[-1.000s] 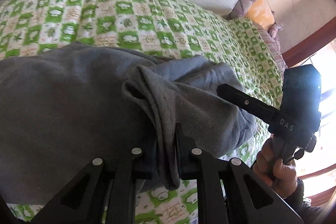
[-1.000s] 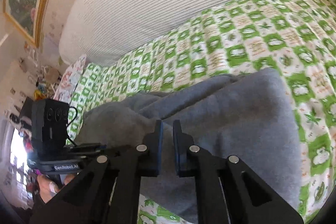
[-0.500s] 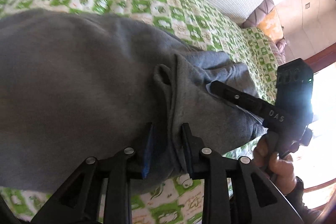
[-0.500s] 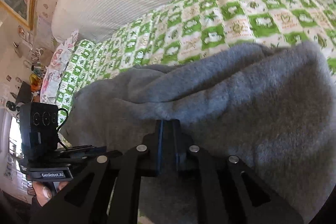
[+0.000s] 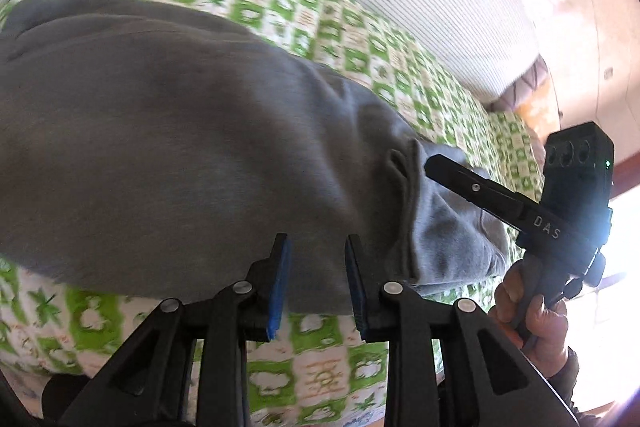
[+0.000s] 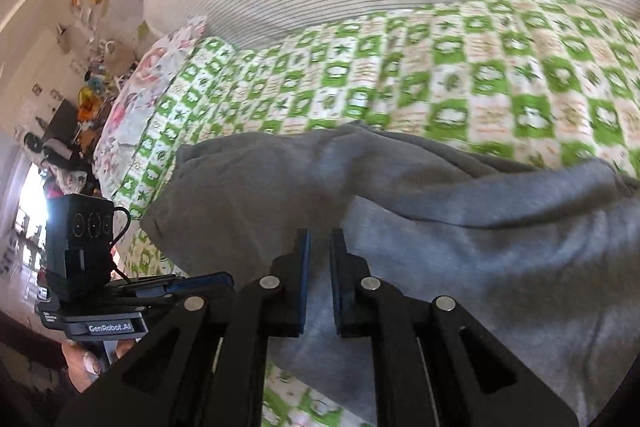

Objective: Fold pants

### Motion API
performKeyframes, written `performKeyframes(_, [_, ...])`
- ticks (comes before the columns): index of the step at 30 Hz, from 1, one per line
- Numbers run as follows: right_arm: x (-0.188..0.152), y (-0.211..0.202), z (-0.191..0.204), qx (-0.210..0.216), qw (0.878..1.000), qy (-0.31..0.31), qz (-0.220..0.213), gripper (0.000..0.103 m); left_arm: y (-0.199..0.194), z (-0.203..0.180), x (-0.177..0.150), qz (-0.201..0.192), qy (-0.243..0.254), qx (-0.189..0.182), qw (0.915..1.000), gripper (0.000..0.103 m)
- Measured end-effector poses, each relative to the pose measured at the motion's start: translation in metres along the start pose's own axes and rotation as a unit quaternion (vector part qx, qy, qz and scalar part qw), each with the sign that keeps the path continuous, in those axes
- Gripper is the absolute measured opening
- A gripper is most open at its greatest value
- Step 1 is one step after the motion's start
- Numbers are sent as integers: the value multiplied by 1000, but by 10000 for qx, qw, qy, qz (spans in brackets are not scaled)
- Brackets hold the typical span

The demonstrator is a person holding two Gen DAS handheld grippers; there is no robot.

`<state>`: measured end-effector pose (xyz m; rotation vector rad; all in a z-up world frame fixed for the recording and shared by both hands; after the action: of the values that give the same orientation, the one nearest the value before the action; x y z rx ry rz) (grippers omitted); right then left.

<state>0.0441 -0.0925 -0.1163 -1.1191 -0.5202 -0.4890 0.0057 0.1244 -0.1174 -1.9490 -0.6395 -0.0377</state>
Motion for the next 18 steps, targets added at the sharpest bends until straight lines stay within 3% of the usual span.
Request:
performKeyframes(10, [26, 14, -6, -257, 9995, -22, 195, 18, -10, 37, -7, -66, -628, 18, 9980, 34])
performKeyframes(12, [40, 18, -9, -337, 9992, -33, 218, 35, -8, 40, -14, 4, -729, -1, 9973, 34])
performKeyframes(14, [53, 24, -10, -372, 9990, -93, 238, 48, -3, 41, -24, 94, -917, -68, 9957, 42])
performKeyframes(15, [58, 28, -10, -409, 9988, -124, 246, 48, 0, 40, -29, 137, -1024, -119, 9946, 47])
performKeyframes(18, [74, 46, -11, -452, 9978, -238, 427, 48, 12, 32, -44, 327, -1271, -303, 9909, 49])
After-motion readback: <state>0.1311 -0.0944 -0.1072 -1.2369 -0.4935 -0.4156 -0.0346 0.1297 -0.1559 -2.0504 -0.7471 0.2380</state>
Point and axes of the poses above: each gripper's, at about its wrist camera, not at the fingertips, and y roughly the way its jaws point, z to its left, x to its top, the point moved 5 cm from there along y, roughly the way its jaws point, and after that the axes turned 8 degrees about x, right-handed, at the moved point
